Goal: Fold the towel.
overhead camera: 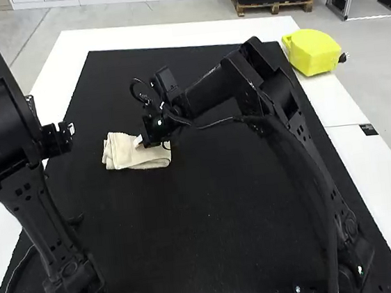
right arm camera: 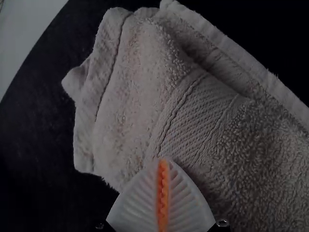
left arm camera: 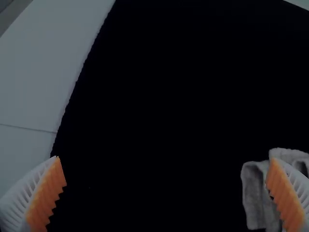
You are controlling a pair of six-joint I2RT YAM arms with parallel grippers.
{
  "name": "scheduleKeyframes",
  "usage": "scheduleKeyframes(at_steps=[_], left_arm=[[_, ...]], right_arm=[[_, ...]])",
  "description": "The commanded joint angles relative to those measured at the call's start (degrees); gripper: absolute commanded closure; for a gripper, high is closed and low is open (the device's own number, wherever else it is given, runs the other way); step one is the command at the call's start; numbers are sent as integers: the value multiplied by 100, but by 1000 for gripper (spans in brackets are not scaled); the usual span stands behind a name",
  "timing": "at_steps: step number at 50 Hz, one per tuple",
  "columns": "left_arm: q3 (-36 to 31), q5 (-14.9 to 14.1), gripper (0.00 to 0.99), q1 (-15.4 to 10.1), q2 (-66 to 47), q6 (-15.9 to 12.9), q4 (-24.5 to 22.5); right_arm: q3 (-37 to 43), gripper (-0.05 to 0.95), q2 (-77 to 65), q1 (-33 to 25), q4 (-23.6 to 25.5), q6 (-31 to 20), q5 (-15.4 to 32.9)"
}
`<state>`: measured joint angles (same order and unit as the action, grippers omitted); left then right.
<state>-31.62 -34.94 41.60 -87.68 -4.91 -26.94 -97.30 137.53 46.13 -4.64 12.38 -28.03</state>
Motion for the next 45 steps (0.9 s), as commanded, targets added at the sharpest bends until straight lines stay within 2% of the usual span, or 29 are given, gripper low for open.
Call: scheduleKeyframes(at_steps=[1, 26, 45], left_arm=[[-38, -31, 28, -3, 128, -54, -75], [-73, -39, 28, -3, 128, -37, -83], [-82, -39, 28, -3, 128, -28, -75]], right_arm=[[-17, 926, -253, 72, -195, -34, 35], [-70, 926, 230, 168, -555, 54, 79], [-97, 926, 344, 151, -625, 71, 122]])
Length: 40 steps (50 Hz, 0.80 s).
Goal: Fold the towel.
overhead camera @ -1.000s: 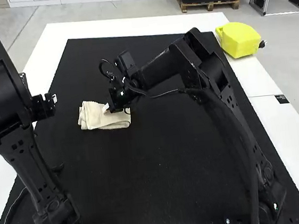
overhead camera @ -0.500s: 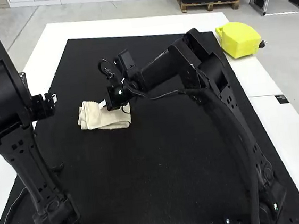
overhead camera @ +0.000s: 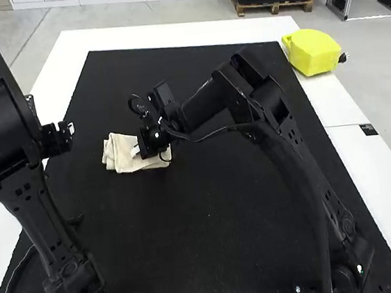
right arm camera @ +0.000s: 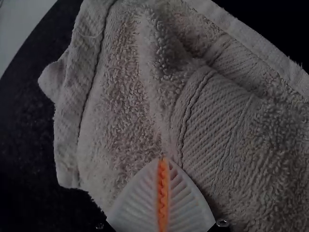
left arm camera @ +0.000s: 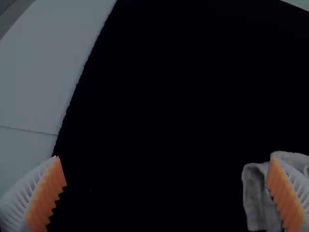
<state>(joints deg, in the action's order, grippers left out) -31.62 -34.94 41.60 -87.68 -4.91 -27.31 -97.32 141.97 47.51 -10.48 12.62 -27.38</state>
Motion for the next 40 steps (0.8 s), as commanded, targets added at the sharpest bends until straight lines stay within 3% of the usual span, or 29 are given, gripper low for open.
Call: scheduleKeyframes(at_steps=[1, 13, 24, 40], left_arm=[[-73, -39, 28, -3, 128, -28, -46], [-108, -39, 28, -3, 128, -1, -46], [-222, -48, 28, -56, 330, 51, 103], [-433, 84, 28, -812, 1280, 227, 534]], right_arm=[[-94, 925, -108, 13, -42, 65, 57], [-270, 925, -618, -5, -7, 390, 4], [-305, 925, -1198, -92, 319, 460, -5], [46, 925, -2385, -435, 591, 443, 83]])
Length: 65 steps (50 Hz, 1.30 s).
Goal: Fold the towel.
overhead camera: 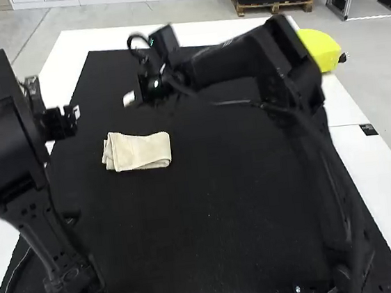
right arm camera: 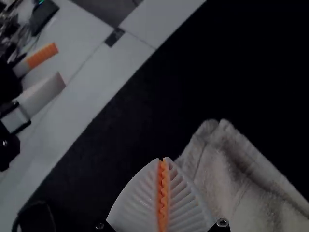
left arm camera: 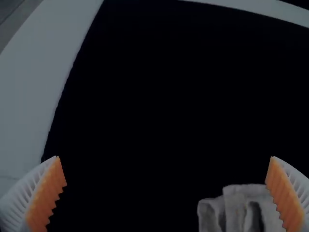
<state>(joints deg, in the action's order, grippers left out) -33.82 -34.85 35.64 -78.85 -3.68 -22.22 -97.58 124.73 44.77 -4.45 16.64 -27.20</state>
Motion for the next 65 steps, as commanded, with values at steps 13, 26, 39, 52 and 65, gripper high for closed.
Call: scheduleKeyframes(at_steps=[13, 26, 39, 52, 65], left_arm=[[-300, 532, 28, -1208, 1469, 368, 306], [-283, 1323, 28, -2166, 2655, 966, 341], [-248, 1718, 28, -2755, 3807, 1555, 464], [34, 1982, 28, -2834, 5257, 1766, 833], [429, 1965, 28, -2852, 6988, 1898, 1360]], right_arm=[[820, 862, -2189, -531, -21, 41, 435], [1760, 34, -4070, -1146, -100, -91, 945], [2990, -18, -6241, -2315, -381, -21, 1147], [4010, -18, -8210, -3344, -654, 454, 971], [4696, -18, -10478, -4091, -408, 463, 1094]])
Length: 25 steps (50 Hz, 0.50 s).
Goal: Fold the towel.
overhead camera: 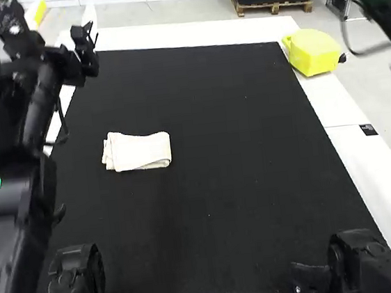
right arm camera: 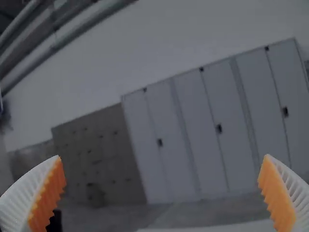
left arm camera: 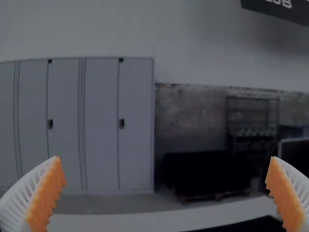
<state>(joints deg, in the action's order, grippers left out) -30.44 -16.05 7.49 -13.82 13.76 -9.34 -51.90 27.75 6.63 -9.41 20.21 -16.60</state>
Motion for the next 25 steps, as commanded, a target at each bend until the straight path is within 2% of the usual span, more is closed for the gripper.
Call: scheduleKeyframes(at_steps=[1, 7, 15, 19, 22, 23, 25], left_arm=[[108, 94, 28, -45, 591, 171, 91], [205, 111, 28, -45, 1233, 320, 363], [143, 190, 28, -19, 1409, 303, 776], [187, 603, 28, -19, 1409, 48, 864], [372, 683, 28, -10, 1409, -119, 653], [530, 726, 28, -10, 1409, -145, 477], [776, 990, 28, -2, 1409, -216, 73]], right_arm=[[163, -18, -938, -321, 141, 106, 34], [365, -18, -1896, -602, 334, -43, 131], [769, -18, -2827, -980, 440, -289, 526], [866, -18, -2740, -1094, 1152, -509, 649], [1208, -18, -2757, -1129, 1143, -1028, 684], [1393, -18, -2748, -1138, 1082, -1054, 711], [1709, -18, -2748, -1138, 888, -1054, 799]])
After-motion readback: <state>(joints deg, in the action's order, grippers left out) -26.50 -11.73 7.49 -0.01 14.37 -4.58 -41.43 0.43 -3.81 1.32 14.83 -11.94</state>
